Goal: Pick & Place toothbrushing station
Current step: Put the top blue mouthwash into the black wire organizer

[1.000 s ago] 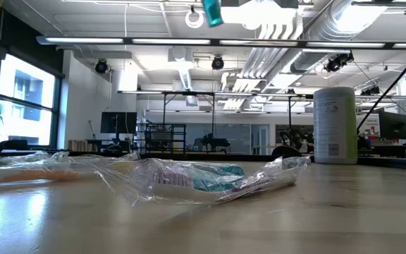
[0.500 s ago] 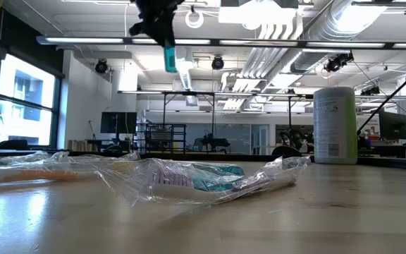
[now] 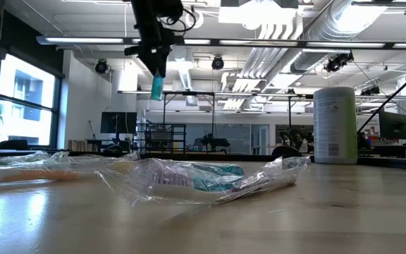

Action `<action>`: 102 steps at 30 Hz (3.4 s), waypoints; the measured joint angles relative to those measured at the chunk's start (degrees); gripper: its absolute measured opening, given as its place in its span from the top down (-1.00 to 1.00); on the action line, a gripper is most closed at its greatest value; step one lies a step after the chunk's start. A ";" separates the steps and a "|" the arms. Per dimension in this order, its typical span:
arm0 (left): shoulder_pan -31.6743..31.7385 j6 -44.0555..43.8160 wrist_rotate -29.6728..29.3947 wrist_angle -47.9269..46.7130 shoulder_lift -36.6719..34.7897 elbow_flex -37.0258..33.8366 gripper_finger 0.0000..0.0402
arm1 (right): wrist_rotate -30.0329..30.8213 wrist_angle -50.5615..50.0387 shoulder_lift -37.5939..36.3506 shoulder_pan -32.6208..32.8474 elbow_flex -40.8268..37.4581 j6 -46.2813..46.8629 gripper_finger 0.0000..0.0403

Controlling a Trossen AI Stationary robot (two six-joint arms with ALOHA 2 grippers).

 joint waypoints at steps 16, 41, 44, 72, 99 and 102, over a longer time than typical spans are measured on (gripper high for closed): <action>-0.23 -7.14 1.45 23.46 -7.82 -24.29 0.54 | 3.32 -0.04 -0.46 2.24 0.02 0.24 -0.34; 1.14 -7.90 -2.33 28.70 -7.33 -26.04 0.54 | 3.17 2.19 -0.42 2.24 0.02 -1.84 -0.34; 1.03 -9.25 -2.31 28.36 -6.77 -26.04 0.54 | 2.95 2.59 -0.42 2.24 0.01 -2.10 -0.34; 0.20 -10.55 -2.96 27.32 -3.67 -26.00 0.54 | 2.93 2.97 -0.39 2.24 -0.72 -2.10 -0.34; -1.31 6.82 -2.66 28.35 -3.67 -26.06 0.54 | 2.74 3.39 -0.39 -0.14 -0.72 -3.91 -0.34; 0.27 10.32 1.40 28.33 -3.67 -26.06 0.54 | 2.36 3.39 -0.39 -0.80 -0.72 -4.09 -0.34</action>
